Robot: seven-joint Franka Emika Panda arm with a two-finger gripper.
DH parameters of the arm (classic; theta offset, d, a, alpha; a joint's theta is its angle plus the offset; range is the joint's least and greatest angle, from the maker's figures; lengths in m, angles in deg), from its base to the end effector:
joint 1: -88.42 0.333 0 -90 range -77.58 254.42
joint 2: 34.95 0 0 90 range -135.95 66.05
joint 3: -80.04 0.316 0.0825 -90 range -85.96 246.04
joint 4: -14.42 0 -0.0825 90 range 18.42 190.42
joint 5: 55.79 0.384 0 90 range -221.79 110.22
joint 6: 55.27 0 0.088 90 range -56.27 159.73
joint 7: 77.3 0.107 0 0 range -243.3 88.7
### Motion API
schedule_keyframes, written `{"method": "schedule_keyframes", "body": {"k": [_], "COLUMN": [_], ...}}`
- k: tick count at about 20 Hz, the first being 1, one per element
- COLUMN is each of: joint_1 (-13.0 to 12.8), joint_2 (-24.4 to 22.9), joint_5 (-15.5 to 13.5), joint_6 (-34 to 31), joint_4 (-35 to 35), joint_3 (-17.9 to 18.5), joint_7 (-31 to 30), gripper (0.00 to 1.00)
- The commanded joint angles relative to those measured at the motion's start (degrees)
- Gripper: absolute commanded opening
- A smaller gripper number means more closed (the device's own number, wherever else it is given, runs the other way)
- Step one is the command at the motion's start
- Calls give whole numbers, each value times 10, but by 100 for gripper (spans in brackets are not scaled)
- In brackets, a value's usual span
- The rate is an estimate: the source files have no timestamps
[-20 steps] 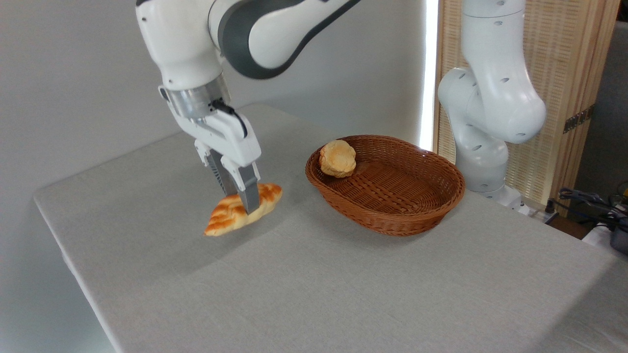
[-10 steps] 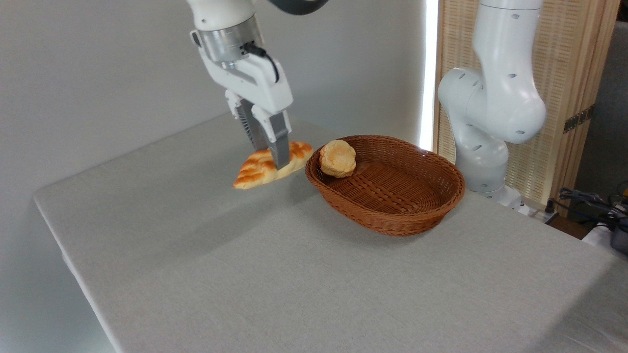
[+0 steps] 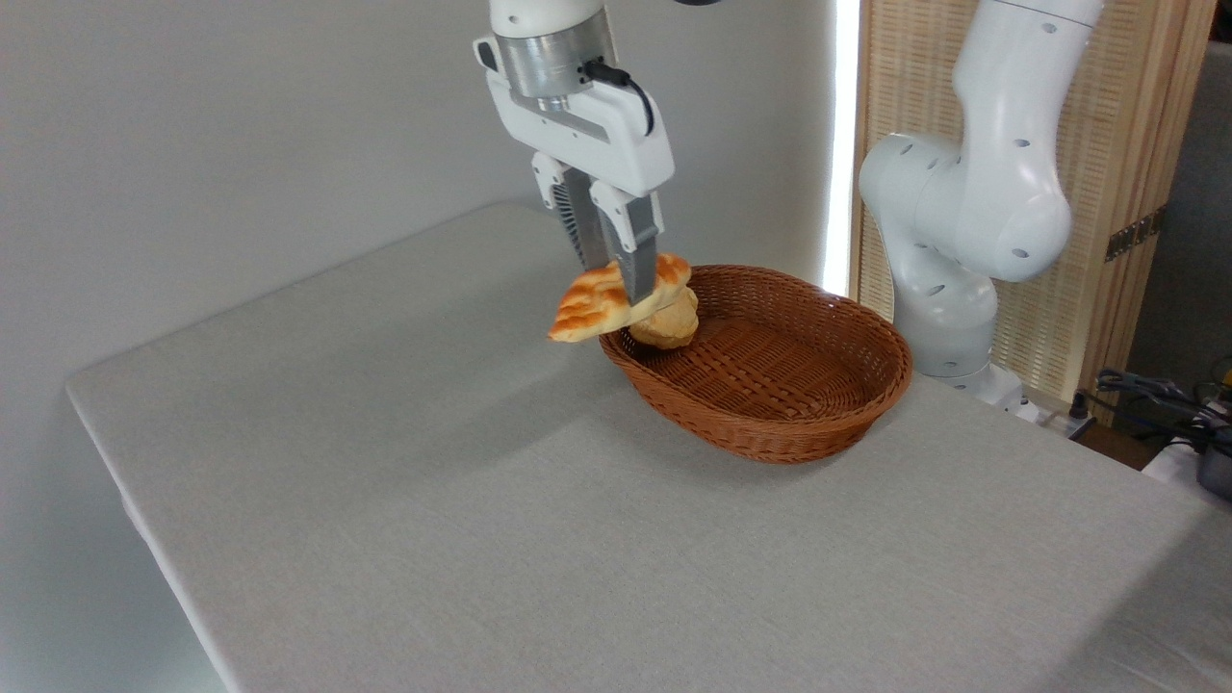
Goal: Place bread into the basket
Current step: 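Lower the roll into the basket beside the round bun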
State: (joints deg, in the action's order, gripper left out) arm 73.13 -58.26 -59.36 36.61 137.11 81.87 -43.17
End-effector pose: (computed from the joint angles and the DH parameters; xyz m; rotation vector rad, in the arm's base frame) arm 0.4038 -0.1015 0.5573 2.7830 -1.2227 -0.1762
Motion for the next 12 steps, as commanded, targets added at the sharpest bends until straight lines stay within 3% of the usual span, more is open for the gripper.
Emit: {"method": "schedule_keyframes", "body": {"k": [1,5,6,12], "joint_1": [-3,-3,-3,-3], "joint_2": [-29,-31,-31,-25], "joint_5": [2,2,2,1], "joint_6": [-14,-13,-14,-21], "joint_4": [40,76,83,99], "joint_3": [4,3,3,2], "joint_7": [5,0,0,7], "gripper": [65,79,92,100]}}
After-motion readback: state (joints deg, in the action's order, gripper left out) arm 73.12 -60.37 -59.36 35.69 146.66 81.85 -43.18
